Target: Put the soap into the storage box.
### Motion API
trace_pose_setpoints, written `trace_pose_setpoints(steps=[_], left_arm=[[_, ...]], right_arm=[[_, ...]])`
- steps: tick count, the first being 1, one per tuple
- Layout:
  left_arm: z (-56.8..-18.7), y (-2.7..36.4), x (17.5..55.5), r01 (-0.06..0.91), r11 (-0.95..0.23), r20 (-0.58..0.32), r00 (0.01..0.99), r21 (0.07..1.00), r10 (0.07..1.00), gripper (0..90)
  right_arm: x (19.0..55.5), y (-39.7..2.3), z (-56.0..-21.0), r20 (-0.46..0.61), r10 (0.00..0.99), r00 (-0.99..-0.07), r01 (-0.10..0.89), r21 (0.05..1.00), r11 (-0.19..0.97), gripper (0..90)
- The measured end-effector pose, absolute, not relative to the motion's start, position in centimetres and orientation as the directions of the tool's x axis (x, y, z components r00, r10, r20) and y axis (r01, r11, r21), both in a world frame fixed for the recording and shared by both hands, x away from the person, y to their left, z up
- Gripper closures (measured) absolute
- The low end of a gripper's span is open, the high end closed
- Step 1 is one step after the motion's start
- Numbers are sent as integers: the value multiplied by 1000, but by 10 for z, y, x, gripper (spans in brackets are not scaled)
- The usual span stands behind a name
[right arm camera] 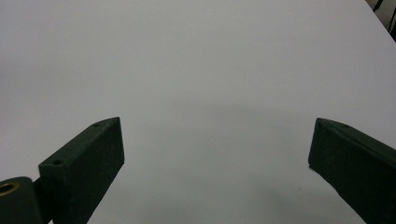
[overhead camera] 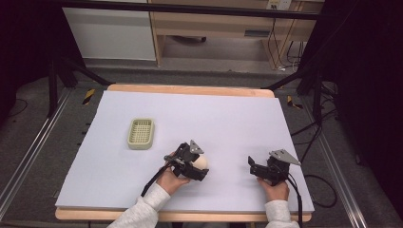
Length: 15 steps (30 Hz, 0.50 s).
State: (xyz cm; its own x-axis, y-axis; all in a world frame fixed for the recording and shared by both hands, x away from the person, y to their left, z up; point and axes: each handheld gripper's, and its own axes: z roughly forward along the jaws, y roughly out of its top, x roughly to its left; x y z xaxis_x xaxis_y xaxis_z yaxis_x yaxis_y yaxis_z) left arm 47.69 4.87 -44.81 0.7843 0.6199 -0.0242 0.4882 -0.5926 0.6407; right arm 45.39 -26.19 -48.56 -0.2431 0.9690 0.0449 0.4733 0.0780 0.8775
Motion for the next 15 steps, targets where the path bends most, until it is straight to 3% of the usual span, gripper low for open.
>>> trace_pose_setpoints(steps=[15], left_arm=[[-431,70,476,487,-573,-32,779,660,626,226]], right_arm=[[454,-262,-486,44,969,-243,474,877,79,40]])
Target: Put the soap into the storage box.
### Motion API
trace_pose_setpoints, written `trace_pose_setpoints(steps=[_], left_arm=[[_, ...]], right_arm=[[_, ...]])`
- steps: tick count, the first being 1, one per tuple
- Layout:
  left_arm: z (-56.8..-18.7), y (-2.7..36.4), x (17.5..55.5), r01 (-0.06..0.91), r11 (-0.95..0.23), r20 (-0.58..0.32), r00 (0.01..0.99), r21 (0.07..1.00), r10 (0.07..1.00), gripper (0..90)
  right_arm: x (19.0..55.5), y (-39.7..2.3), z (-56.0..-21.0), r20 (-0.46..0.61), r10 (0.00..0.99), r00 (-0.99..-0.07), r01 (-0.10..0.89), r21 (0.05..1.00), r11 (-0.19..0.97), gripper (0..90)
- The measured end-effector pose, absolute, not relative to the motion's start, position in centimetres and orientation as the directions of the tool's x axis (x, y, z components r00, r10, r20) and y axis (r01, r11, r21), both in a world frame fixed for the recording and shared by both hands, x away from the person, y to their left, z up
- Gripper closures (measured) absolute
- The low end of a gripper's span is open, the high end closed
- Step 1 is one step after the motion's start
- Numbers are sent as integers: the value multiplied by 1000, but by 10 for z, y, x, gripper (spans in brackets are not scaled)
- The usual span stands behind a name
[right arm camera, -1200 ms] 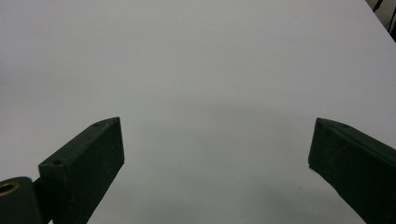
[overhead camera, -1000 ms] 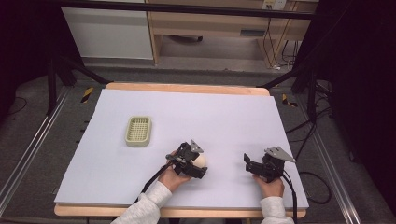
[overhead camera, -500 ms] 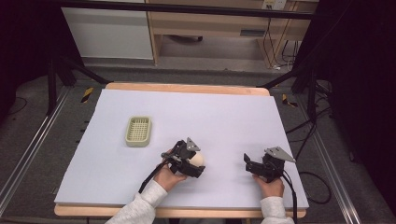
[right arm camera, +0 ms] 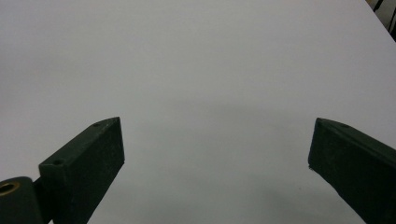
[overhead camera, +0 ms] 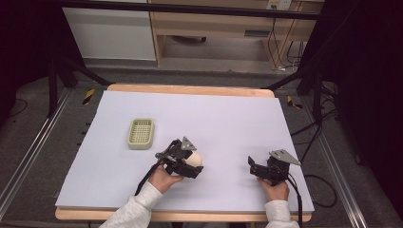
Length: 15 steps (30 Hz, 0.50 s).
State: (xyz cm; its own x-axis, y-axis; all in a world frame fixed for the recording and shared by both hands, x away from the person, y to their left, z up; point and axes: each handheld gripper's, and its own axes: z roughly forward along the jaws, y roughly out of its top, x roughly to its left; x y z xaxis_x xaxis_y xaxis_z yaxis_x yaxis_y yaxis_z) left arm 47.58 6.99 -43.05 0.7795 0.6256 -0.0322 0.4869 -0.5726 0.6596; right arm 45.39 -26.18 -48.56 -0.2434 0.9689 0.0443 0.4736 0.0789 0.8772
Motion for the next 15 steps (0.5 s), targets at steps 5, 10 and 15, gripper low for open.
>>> trace_pose_setpoints(steps=[5,10,15], left_arm=[[-425,80,477,486,-568,-23,773,664,634,226],[-419,90,478,490,-554,-22,763,673,647,226],[-415,99,479,496,-538,-23,749,681,662,226]], right_arm=[[454,-262,-486,43,969,-242,473,877,80,40],[454,-262,-486,44,969,-243,474,877,79,41],[454,-262,-486,44,969,-243,474,877,79,41]])
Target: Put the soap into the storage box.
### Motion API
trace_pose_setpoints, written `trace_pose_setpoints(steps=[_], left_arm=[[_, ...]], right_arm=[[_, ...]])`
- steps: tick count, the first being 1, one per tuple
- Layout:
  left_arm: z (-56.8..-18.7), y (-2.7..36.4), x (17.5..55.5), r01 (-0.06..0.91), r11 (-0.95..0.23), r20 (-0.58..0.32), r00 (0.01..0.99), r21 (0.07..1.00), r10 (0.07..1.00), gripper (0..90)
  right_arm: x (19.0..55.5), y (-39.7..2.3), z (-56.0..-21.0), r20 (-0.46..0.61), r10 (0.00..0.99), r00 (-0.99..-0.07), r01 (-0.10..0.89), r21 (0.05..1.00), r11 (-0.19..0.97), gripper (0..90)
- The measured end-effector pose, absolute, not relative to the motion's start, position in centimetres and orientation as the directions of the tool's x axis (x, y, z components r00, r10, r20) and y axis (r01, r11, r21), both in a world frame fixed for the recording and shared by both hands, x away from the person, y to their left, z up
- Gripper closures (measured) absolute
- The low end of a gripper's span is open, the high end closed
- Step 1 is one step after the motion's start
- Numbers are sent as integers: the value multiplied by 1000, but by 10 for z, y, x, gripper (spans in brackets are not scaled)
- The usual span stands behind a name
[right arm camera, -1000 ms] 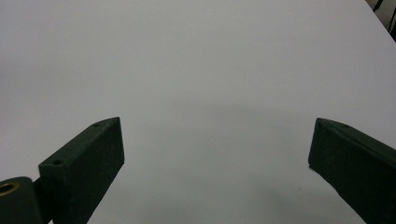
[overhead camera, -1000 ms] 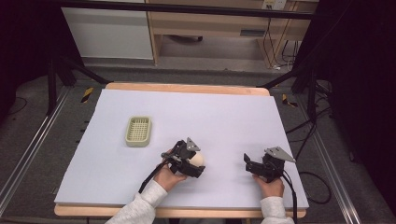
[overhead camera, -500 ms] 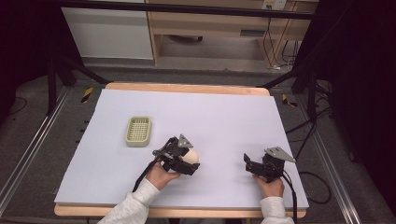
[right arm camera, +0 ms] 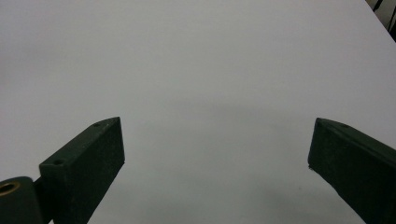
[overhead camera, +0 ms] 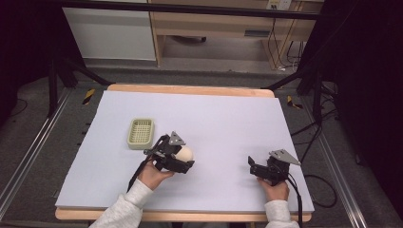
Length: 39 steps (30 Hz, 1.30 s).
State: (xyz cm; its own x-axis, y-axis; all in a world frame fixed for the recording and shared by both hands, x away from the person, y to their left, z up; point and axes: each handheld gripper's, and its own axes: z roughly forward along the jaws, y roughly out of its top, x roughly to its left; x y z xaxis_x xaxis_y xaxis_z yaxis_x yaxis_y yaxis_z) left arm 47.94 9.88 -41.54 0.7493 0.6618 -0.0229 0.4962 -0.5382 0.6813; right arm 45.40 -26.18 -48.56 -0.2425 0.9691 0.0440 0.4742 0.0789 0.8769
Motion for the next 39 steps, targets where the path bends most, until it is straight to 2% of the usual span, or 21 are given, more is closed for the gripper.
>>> trace_pose_setpoints(steps=[39], left_arm=[[-392,173,501,551,-435,-14,631,712,775,226]], right_arm=[[454,-262,-486,45,969,-243,477,875,79,41]])
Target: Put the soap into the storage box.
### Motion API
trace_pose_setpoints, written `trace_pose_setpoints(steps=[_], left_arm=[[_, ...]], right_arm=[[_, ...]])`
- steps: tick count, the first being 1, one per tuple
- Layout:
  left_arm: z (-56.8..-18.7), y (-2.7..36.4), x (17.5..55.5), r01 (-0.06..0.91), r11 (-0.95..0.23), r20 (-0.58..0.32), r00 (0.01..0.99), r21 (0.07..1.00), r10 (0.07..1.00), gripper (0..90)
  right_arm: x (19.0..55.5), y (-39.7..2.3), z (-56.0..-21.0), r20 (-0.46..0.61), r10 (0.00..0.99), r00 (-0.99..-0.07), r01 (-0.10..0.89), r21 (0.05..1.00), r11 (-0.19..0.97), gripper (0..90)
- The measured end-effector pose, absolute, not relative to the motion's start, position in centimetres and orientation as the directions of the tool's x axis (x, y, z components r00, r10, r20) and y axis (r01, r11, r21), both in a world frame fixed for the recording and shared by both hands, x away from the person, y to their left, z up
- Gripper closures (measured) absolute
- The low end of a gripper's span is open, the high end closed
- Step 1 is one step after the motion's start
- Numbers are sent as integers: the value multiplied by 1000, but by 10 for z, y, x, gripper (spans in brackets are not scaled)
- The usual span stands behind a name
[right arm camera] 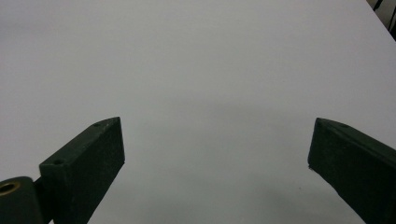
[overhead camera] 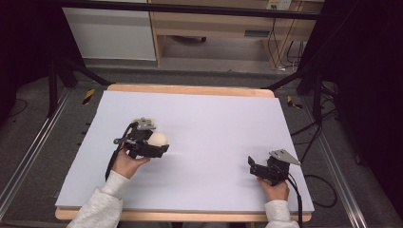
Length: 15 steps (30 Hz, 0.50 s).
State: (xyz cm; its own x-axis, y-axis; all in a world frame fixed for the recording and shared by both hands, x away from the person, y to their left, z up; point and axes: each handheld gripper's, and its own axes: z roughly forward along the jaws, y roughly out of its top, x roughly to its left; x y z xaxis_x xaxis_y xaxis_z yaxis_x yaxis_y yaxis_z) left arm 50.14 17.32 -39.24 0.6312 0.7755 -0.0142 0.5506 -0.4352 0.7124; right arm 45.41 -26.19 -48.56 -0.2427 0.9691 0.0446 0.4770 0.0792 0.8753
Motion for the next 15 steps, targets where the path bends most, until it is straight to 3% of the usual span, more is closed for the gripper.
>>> trace_pose_setpoints(steps=[15], left_arm=[[-386,190,514,563,-397,-14,588,725,809,226]], right_arm=[[454,-262,-486,44,969,-243,476,876,80,42]])
